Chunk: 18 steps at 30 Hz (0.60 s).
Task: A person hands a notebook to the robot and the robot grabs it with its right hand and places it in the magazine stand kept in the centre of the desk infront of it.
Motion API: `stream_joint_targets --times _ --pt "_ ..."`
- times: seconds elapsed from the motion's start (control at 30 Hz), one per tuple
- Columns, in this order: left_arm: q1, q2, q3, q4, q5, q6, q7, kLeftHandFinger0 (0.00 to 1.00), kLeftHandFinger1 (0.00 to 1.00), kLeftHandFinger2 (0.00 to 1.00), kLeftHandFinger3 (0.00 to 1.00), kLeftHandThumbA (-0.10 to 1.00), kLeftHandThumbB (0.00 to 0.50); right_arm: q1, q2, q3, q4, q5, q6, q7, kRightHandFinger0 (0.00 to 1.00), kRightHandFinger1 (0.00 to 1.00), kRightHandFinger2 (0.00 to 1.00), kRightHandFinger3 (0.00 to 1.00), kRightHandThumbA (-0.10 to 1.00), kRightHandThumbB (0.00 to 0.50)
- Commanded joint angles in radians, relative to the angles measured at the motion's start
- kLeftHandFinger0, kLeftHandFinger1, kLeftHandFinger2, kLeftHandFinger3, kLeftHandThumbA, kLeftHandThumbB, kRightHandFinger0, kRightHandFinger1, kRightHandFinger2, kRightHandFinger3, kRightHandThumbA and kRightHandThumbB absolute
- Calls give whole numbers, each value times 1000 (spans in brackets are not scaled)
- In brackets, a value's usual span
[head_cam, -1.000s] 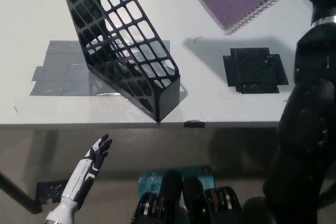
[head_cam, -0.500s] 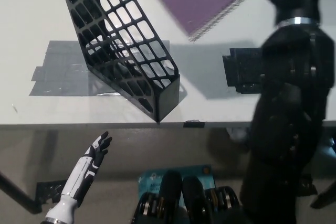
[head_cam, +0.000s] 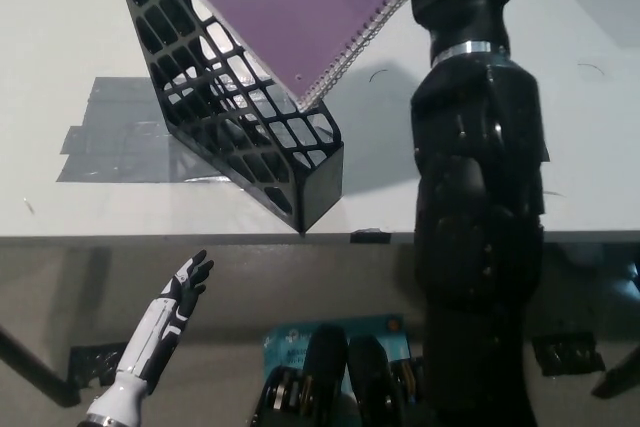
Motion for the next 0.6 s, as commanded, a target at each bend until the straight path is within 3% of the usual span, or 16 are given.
stream_joint_targets --times 0.0,0.57 --pt "-16 17 7 -21 -11 -15 -23 1000 1000 1000 1000 1000 500 -107 37 29 23 -19 -160 -13 0 0 0 0 741 0" --pt "-24 17 8 -9 -16 -27 -33 1000 1000 1000 1000 1000 500 -121 34 26 59 -22 -211 -31 0 0 0 0 753 3"
